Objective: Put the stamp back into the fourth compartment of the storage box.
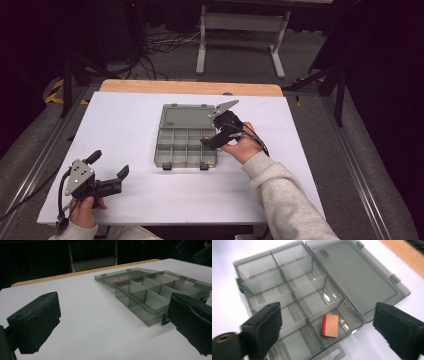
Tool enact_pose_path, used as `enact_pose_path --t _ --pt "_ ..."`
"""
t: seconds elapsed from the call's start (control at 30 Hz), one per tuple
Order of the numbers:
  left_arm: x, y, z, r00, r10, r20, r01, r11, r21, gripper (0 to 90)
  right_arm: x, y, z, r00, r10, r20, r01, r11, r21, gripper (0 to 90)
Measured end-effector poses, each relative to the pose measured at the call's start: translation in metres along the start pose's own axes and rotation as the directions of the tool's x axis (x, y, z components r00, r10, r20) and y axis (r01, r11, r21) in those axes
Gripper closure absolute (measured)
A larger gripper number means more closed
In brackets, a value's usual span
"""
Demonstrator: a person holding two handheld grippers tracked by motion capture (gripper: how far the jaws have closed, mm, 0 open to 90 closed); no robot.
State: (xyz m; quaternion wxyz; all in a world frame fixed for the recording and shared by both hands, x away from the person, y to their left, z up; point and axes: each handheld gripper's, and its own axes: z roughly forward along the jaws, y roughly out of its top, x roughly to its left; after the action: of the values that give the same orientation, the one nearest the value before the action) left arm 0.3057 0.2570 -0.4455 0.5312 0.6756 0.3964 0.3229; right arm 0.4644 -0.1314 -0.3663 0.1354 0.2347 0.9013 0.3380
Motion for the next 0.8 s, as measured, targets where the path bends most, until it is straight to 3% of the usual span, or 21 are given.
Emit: enact_pose_path --t 0.27,0.57,0.8 --pt "0.0 0.0 0.001 1.0 -0.002 0.001 0.002 1.0 0.0 0.2 0.013 0.001 -0.031 0.9998 -0.02 0.001 0.02 0.994 -0.103 1.2" --pt "0.0 0.0 0.001 1.0 -0.004 0.001 0.004 1.0 0.001 0.1 0.024 -0.007 -0.051 0.9993 -0.035 0.015 0.037 0.986 -0.164 0.8" --pt "0.0 0.001 0.001 1.0 -0.002 -0.001 0.002 1.0 0.003 0.1 0.031 -0.021 -0.067 0.9995 -0.021 0.021 0.025 0.977 -0.212 0.7"
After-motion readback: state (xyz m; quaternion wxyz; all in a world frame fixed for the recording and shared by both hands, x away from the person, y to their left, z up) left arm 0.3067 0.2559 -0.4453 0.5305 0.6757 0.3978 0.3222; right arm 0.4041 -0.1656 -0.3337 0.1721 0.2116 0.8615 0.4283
